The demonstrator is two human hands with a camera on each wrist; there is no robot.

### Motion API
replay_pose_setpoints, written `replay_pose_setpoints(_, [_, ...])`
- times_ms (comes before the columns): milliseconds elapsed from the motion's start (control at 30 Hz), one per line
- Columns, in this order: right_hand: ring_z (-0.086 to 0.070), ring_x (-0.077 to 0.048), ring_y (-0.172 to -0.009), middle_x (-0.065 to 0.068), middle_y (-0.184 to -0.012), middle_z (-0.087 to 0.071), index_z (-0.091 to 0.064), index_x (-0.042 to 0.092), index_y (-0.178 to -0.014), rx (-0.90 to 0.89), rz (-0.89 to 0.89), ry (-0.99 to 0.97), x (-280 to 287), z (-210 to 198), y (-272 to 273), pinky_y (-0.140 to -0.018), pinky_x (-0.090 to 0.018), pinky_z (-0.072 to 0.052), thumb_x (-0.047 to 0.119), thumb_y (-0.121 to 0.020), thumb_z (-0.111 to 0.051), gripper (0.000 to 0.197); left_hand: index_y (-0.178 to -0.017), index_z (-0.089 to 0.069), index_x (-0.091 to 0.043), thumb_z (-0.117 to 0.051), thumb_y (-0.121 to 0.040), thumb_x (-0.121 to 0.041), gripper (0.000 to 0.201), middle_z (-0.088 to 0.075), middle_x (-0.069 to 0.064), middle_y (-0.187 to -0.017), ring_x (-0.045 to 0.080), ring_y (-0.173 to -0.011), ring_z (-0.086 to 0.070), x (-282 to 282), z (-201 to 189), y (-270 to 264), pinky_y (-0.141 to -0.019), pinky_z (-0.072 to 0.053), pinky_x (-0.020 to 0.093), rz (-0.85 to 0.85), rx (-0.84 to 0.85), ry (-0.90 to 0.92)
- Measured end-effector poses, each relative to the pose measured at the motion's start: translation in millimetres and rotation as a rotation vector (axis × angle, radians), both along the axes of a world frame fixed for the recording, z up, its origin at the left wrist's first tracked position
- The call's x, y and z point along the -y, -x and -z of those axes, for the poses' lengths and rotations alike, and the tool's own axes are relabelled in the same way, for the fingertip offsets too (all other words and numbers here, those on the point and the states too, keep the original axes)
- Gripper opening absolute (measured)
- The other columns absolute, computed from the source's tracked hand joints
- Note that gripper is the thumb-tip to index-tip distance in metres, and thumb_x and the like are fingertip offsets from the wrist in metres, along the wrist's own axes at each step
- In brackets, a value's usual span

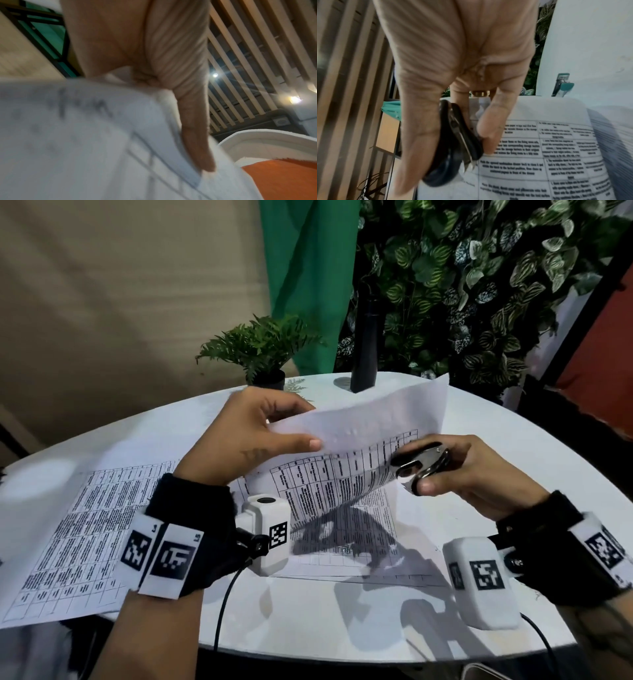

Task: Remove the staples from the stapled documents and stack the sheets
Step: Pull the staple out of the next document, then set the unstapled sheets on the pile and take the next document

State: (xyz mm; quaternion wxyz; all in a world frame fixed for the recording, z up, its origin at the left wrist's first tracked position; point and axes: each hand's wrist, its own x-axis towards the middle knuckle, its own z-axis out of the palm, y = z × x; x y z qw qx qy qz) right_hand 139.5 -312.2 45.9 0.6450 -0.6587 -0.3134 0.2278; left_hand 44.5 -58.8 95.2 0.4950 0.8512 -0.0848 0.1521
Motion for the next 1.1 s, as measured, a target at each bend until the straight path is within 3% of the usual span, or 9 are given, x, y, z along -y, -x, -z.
replay_pose_setpoints(267, [-0.066, -0.006, -0.065, 0.003, -0.083, -0.074, -0.077, 0.026, -0.085, 0.047, 0.181, -0.179, 8, -23, 1, -0.052, -0.011, -0.048, 0.046, -0.023, -0.092, 0.066, -0.090, -0.070, -0.021, -0.090, -0.041, -0.045, 0.058, -0.075, 0.001, -0.085, 0.012, -0.077, -0.069, -60, 11, 12, -0.076, -0.054, 0.028, -0.266, 0.073, 0.232])
replay_pose_setpoints(367, [-0.065, -0.004, -0.063, 0.003, -0.083, -0.074, -0.076, 0.025, -0.087, 0.058, 0.194, -0.219, 8, -31, 3, -0.052, -0.010, -0.048, 0.046, -0.025, -0.092, 0.067, -0.109, -0.063, -0.014, -0.093, -0.042, -0.034, 0.076, -0.074, 0.001, -0.099, 0.018, -0.092, -0.071, -42, 30, 5, -0.077, -0.056, 0.026, -0.166, 0.034, 0.423])
replay_pose_setpoints(467, [-0.065, -0.005, -0.060, 0.003, -0.081, -0.074, -0.076, 0.023, -0.088, 0.071, 0.187, -0.252, 2, -38, 6, -0.050, -0.010, -0.047, 0.045, -0.026, -0.092, 0.068, -0.115, -0.062, -0.002, -0.084, -0.061, -0.005, 0.059, -0.073, 0.000, -0.103, 0.016, -0.098, -0.070, -12, 36, -1, -0.087, -0.055, 0.032, -0.214, 0.143, 0.471])
replay_pose_setpoints(567, [-0.064, -0.002, -0.061, 0.005, -0.080, -0.074, -0.076, 0.025, -0.085, 0.062, 0.186, -0.287, -1, -45, 9, -0.048, -0.010, -0.046, 0.046, -0.027, -0.091, 0.064, -0.109, -0.059, 0.013, -0.075, -0.068, 0.003, 0.045, -0.072, -0.019, -0.077, -0.001, -0.080, -0.068, -10, 23, -2, -0.080, -0.053, 0.019, -0.295, 0.286, 0.460])
replay_pose_setpoints(700, [-0.065, -0.002, -0.074, 0.007, -0.083, -0.072, -0.073, 0.023, -0.090, 0.012, 0.252, -0.264, -3, -40, 3, -0.051, -0.012, -0.045, 0.051, -0.027, -0.090, 0.071, -0.090, -0.068, -0.016, -0.074, -0.073, -0.009, 0.019, -0.071, -0.019, -0.074, -0.004, -0.068, -0.062, -54, -2, 16, -0.069, -0.052, 0.016, -0.333, 0.322, 0.337])
replay_pose_setpoints(800, [-0.064, -0.002, -0.076, 0.007, -0.083, -0.072, -0.073, 0.024, -0.083, -0.068, 0.307, -0.114, -7, -21, -5, -0.056, -0.014, -0.045, 0.055, -0.023, -0.089, 0.070, -0.083, -0.070, -0.019, -0.077, -0.072, -0.031, 0.018, -0.071, -0.014, -0.068, -0.003, -0.058, -0.062, -130, -11, 27, -0.064, -0.054, 0.018, -0.433, 0.179, 0.217])
replay_pose_setpoints(933, [-0.065, -0.001, -0.076, 0.005, -0.084, -0.071, -0.073, 0.021, -0.082, -0.217, 0.266, 0.142, -13, 15, -12, -0.061, -0.017, -0.045, 0.053, -0.023, -0.090, 0.069, -0.087, -0.064, -0.014, -0.073, -0.078, -0.016, 0.013, -0.071, -0.004, -0.066, 0.003, -0.052, -0.066, -238, 11, 36, -0.053, -0.057, 0.023, -0.634, -0.201, 0.153])
replay_pose_setpoints(1000, [-0.064, -0.003, -0.074, 0.003, -0.084, -0.069, -0.069, 0.019, -0.086, -0.279, 0.233, 0.268, -17, 30, -12, -0.063, -0.019, -0.043, 0.039, -0.044, -0.089, 0.050, -0.089, -0.067, -0.006, -0.083, -0.067, -0.022, 0.032, -0.073, 0.012, -0.078, 0.020, -0.059, -0.068, -287, 40, 37, -0.058, -0.057, 0.033, -0.710, -0.391, 0.104])
replay_pose_setpoints(1100, [-0.058, -0.010, -0.072, 0.001, -0.077, -0.066, -0.066, 0.013, -0.089, -0.354, 0.233, 0.361, -20, 48, -13, -0.067, -0.025, -0.039, 0.021, -0.070, -0.074, 0.022, -0.095, -0.062, 0.014, -0.073, -0.077, -0.001, 0.026, -0.064, 0.014, -0.057, 0.028, -0.053, -0.057, -305, 75, 38, -0.060, -0.050, 0.034, -0.799, -0.607, 0.005])
